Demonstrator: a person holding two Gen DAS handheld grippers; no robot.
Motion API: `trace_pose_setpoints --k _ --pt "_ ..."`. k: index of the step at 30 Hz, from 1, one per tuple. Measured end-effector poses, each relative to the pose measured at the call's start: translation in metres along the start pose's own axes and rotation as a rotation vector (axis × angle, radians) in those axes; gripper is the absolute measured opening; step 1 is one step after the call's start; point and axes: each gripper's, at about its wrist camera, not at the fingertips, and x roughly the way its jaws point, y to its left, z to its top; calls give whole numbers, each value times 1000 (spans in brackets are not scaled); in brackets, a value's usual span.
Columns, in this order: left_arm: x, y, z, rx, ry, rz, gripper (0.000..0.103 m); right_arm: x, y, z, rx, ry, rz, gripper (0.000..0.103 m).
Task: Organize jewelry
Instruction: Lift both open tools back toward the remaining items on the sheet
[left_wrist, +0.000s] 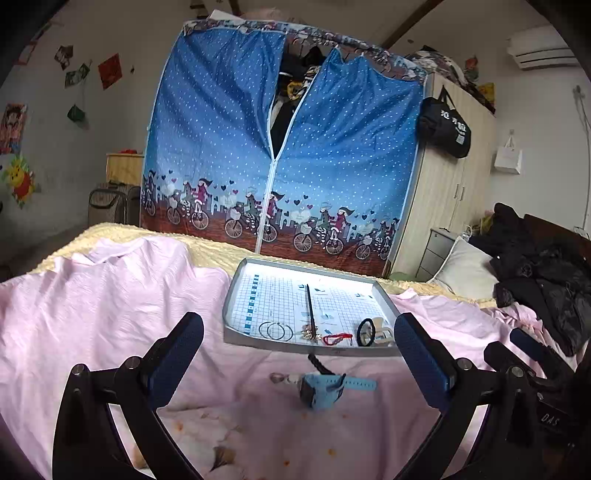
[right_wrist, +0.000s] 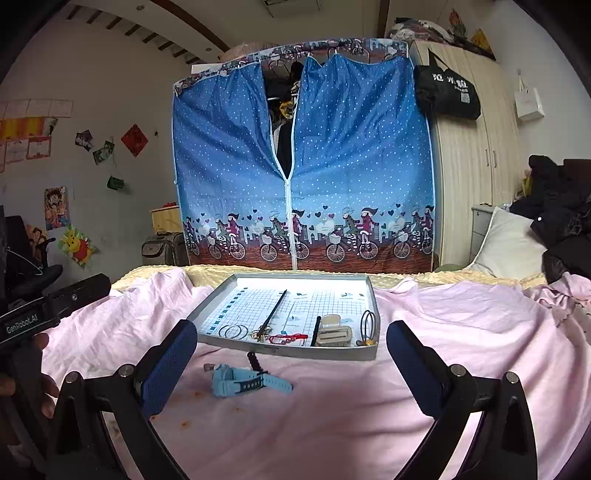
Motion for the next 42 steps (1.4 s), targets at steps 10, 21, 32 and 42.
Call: trace_pose_setpoints --k 10,21,32,42 --pt "-40 5 -23 70 24 2 101 -30 15 -21 44 49 -11 103" --pt "-39 5 -61 161 119 55 101 -21 18 -45 99 204 -50 103" --pt "-29 29 -72 90 208 84 101 -4 36 -58 12 300 -71 103" --pt "-15 40 -78 94 275 95 101 14 35 -64 14 381 -71 103"
